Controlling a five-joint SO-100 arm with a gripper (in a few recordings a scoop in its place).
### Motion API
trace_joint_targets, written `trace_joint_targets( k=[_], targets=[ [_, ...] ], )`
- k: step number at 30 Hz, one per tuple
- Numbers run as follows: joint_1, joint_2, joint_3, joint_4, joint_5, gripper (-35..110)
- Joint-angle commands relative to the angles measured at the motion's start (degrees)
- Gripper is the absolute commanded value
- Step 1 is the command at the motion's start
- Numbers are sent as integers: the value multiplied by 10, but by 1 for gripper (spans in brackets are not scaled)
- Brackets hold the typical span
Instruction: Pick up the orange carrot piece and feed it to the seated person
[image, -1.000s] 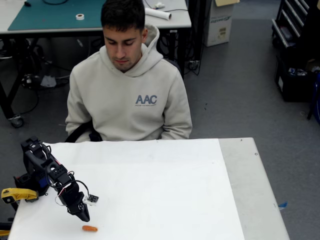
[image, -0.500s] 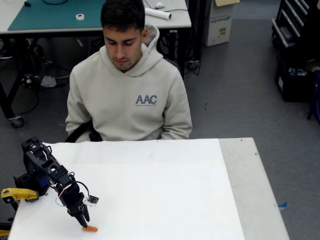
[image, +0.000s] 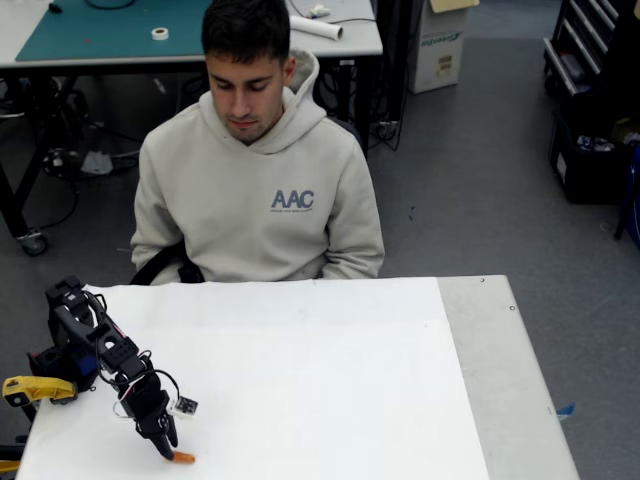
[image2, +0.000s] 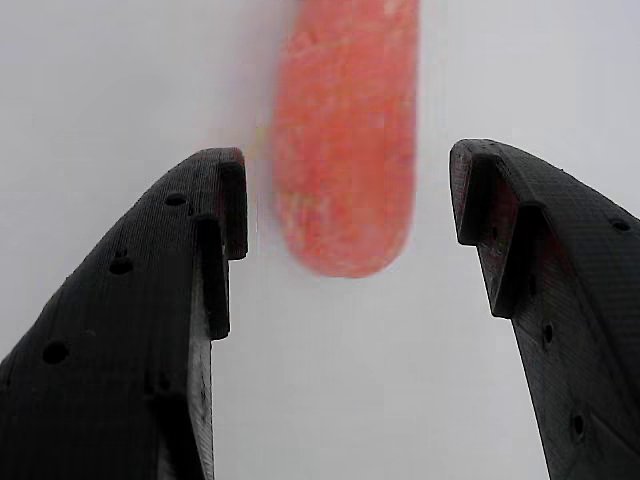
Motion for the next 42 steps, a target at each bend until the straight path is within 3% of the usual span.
trace_joint_targets(
  k=[1,13,34,40,42],
  targets=[
    [22,13,-40,-2,-6,16],
    [29,4,-27,-98,-5,15],
    [54,-40,-39,-104,-6,15],
    [62,-42,-39,-104,-6,-3],
    [62,-42,-39,-104,-5,-3]
  ],
)
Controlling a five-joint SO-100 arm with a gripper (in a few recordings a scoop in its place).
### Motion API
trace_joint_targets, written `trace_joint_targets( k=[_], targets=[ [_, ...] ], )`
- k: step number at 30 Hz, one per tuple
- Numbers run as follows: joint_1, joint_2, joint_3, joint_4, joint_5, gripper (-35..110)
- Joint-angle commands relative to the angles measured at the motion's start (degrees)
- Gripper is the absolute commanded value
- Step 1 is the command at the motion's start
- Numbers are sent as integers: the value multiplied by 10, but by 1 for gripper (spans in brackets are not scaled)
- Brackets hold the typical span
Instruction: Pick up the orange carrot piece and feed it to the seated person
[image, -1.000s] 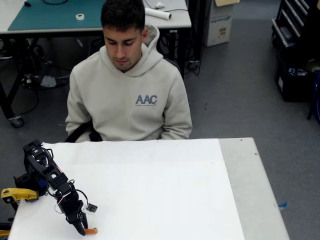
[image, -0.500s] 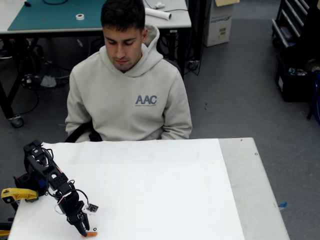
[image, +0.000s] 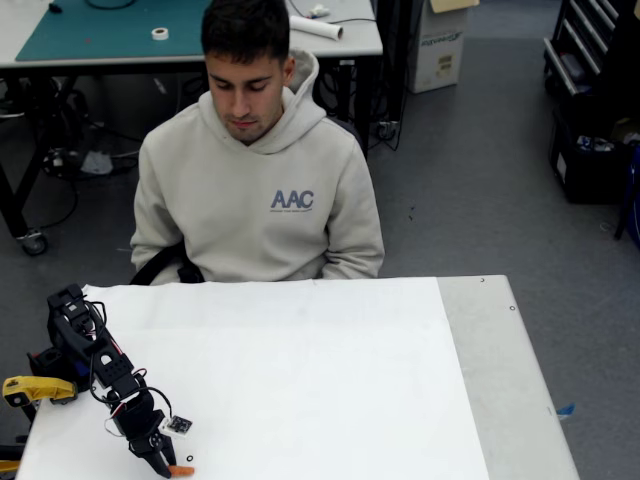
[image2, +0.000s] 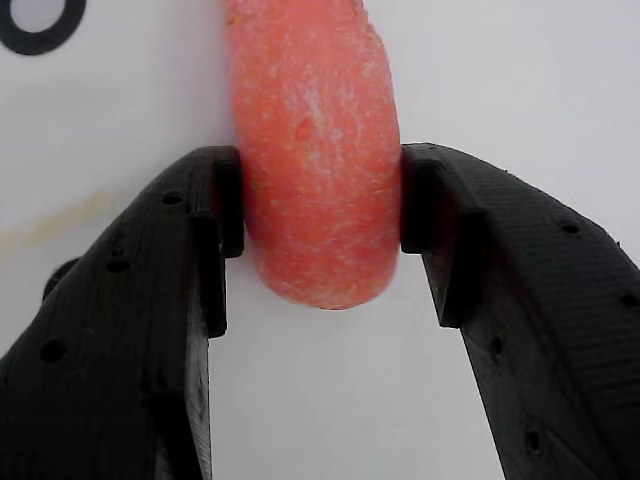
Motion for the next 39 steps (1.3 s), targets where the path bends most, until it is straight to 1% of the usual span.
trace_joint_targets(
  k=[1,10,20,27,33,35,39],
  targets=[
    [14,12,-27,-2,-5,-2],
    [8,28,-38,-2,-5,-3],
    [2,149,-117,-2,-5,-3],
    [-49,183,-162,-2,-6,-3],
    [-117,187,-201,-2,-9,-3],
    [-144,187,-221,-2,-23,-3],
    [-204,187,-248,-2,-91,-3]
  ],
)
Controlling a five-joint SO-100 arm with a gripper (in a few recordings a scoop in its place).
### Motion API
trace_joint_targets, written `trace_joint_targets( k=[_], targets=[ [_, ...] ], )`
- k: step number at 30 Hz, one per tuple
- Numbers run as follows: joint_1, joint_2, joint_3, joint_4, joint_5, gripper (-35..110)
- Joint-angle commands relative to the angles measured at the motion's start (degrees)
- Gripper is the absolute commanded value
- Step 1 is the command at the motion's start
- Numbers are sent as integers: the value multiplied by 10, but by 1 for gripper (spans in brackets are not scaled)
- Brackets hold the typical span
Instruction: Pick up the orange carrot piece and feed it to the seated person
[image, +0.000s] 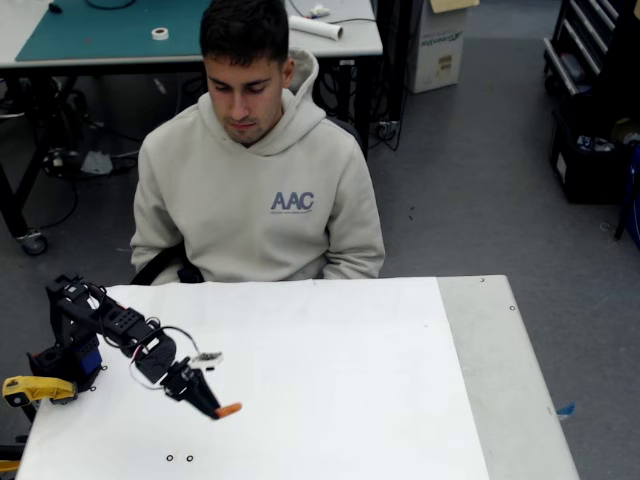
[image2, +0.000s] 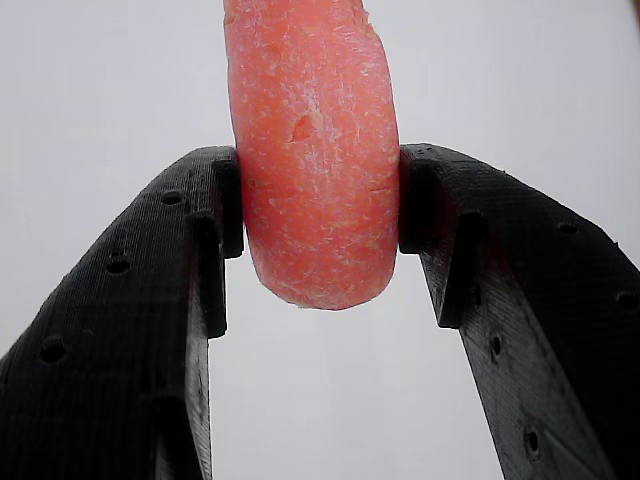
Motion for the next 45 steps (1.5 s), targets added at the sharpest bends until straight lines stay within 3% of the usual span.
trace_joint_targets(
  k=[1,14,20,30,45],
  targets=[
    [-42,63,-69,-3,-62,-3],
    [-221,65,-78,-4,-319,-3],
    [-313,56,-78,-67,-424,-3],
    [-438,25,-77,-299,-507,-3],
    [-530,-126,-77,-757,-508,-3]
  ],
)
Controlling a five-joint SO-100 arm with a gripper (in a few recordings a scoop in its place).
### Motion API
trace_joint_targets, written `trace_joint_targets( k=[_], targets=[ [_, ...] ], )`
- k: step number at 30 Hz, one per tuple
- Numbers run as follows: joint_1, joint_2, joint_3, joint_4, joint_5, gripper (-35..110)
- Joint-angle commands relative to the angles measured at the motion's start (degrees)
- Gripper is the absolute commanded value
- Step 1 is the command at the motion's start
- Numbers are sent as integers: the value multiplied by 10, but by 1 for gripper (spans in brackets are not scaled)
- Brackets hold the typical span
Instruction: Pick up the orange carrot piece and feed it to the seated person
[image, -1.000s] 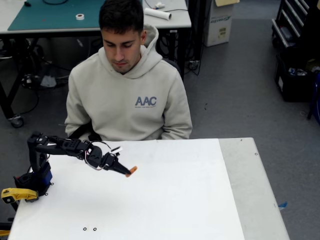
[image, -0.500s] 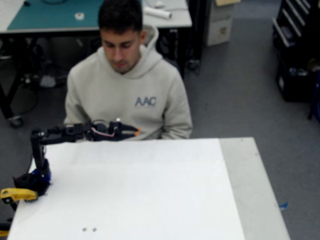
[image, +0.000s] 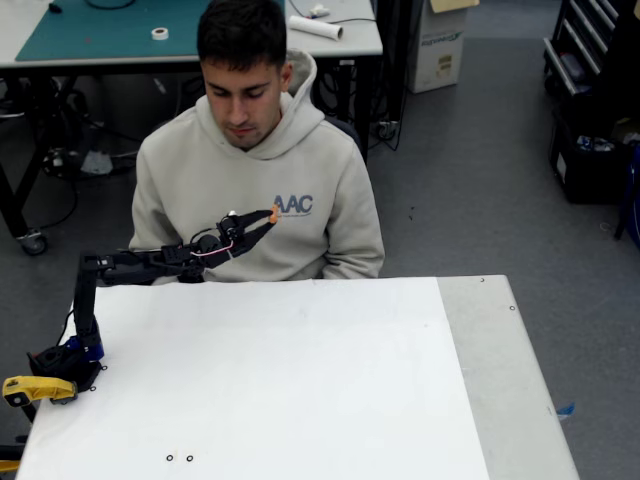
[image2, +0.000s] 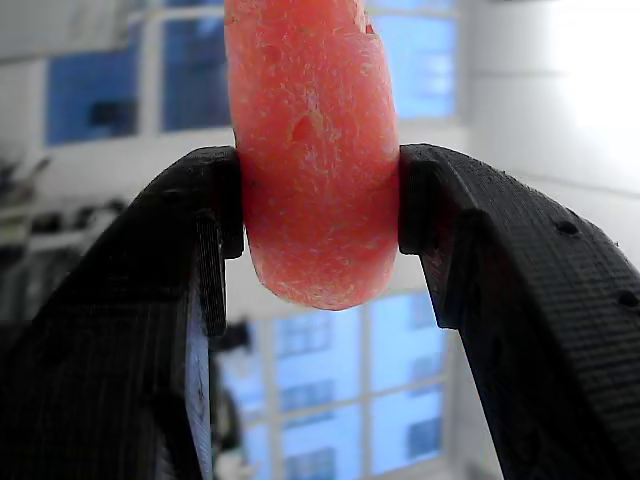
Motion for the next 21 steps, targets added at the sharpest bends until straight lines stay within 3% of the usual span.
trace_joint_targets(
  k=[1,10,21],
  targets=[
    [-18,11,-45,-120,-7,-3],
    [-80,-9,-46,-252,-7,-3],
    [-107,0,-46,-288,-7,-3]
  ],
)
